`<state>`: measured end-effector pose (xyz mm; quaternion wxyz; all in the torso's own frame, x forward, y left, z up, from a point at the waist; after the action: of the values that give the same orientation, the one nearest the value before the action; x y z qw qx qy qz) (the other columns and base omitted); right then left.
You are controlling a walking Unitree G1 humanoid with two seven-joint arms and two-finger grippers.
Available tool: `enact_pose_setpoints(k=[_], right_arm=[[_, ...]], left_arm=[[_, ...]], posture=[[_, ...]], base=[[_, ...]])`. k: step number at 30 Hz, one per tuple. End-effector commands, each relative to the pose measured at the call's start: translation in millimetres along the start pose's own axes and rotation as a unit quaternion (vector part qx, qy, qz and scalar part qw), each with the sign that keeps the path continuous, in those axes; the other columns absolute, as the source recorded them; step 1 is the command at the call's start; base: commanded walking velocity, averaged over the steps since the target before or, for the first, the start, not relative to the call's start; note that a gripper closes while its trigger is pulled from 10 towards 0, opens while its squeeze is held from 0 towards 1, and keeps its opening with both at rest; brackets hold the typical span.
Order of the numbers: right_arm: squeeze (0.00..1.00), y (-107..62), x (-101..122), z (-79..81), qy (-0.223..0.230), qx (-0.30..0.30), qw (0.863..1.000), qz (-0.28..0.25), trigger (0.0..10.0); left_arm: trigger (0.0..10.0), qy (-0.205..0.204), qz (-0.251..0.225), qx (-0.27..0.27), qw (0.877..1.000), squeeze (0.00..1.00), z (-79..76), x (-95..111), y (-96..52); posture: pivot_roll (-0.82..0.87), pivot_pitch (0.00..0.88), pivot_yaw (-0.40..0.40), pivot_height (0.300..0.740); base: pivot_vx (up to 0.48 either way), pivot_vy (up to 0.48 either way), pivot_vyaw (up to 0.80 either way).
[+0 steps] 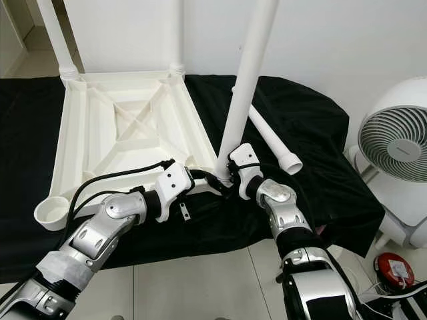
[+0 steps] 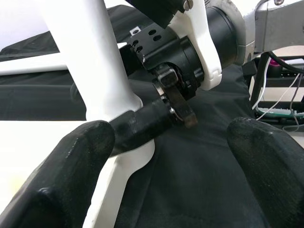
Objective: Building children table
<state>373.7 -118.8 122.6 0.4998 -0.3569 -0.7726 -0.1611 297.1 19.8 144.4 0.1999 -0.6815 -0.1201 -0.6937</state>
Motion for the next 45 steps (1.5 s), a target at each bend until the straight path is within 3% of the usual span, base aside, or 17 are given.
enact_pose_setpoints(k=[1,15,16,18,21,29,33,36,38,39,41,45], right_arm=[[0.0,3.2,2,2.9,-0.002,0.022,1.0,-0.005,0.0],[0.0,-5.9,-13,7.2,0.03,0.019,0.999,0.0,0.0],[0.0,-4.9,-14,3.8,0.044,-0.009,0.999,0.002,10.0],[0.0,-4.3,-14,1.3,0.054,-0.03,0.998,0.003,10.0],[0.0,-1.8,-17,-6.0,0.076,-0.106,0.991,0.026,10.0],[0.0,2.8,-12,-1.5,0.105,-0.183,0.977,0.031,10.0],[0.0,0.6,-15,6.6,0.128,-0.266,0.953,0.065,10.0],[0.0,-1.4,-18,8.3,0.133,-0.287,0.945,0.077,10.0],[0.0,-9.0,-24,10.7,0.141,-0.356,0.916,0.118,10.0],[0.0,-9.0,-24,10.7,0.141,-0.356,0.916,0.118,10.0],[0.0,-12.5,-24,11.0,0.141,-0.396,0.897,0.136,10.0],[0.0,-12.3,-24,13.6,0.149,-0.415,0.887,0.142,10.0]], left_arm=[[10.0,0.007,-0.002,-0.012,1.0,0.0,-4.0,1,0.7],[10.0,0.009,-0.003,-0.011,1.0,0.0,-3.3,2,1.1],[10.0,0.009,-0.003,-0.012,1.0,0.0,-3.3,2,1.2],[10.0,0.009,-0.003,-0.012,1.0,0.0,-3.3,2,1.3],[10.0,0.009,-0.003,-0.016,1.0,0.0,-4.3,2,2.1],[10.0,0.008,-0.001,-0.021,1.0,0.0,-6.4,1,2.4],[10.0,0.007,-0.002,-0.026,1.0,0.0,-9.1,0,3.3],[10.0,0.007,-0.001,-0.026,1.0,0.0,-9.4,0,3.2],[10.0,0.007,0.0,-0.028,1.0,0.0,-10.1,-1,3.2],[10.0,0.007,0.0,-0.028,1.0,0.0,-10.1,-1,3.2],[10.0,0.006,-0.001,-0.029,1.0,0.0,-10.5,-1,3.8],[10.0,0.006,-0.002,-0.029,1.0,0.0,-11.2,0,4.6]], posture=[[-0.05,0.0,-0.057,0.74],[-0.06,0.0,-0.058,0.74],[-0.06,0.0,-0.056,0.74],[-0.06,0.0,-0.056,0.74],[-0.07,0.0,-0.052,0.74],[-0.07,0.0,-0.055,0.74],[-0.07,0.0,-0.058,0.74],[-0.07,0.0,-0.059,0.74],[-0.07,0.0,-0.06,0.74],[-0.07,0.0,-0.06,0.74],[-0.07,0.0,-0.06,0.74],[-0.07,0.0,-0.067,0.74]], base=[[0.0,0.0,0.0],[0.0,0.0,0.0],[0.0,0.0,0.0],[0.0,0.0,0.0],[0.0,0.0,0.0],[0.0,0.0,0.0],[0.0,0.0,0.0],[0.0,0.0,0.0],[0.0,0.0,0.0],[0.0,0.0,0.0],[0.0,0.0,0.0],[0.0,0.0,0.0]])
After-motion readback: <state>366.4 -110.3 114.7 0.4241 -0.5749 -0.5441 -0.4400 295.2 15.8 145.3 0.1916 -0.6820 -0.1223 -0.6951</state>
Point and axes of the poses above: a point about 5 cm out from each wrist's last joint towards the gripper, its own y axis pointing out of the wrist towards the gripper, its own x axis along the axis of the wrist's last joint, z = x × y, the point moved 3 cm from there along y, pointing out of the wrist towards the gripper, and after that the axes turned 14 degrees about -y, right-handed, at the moved point
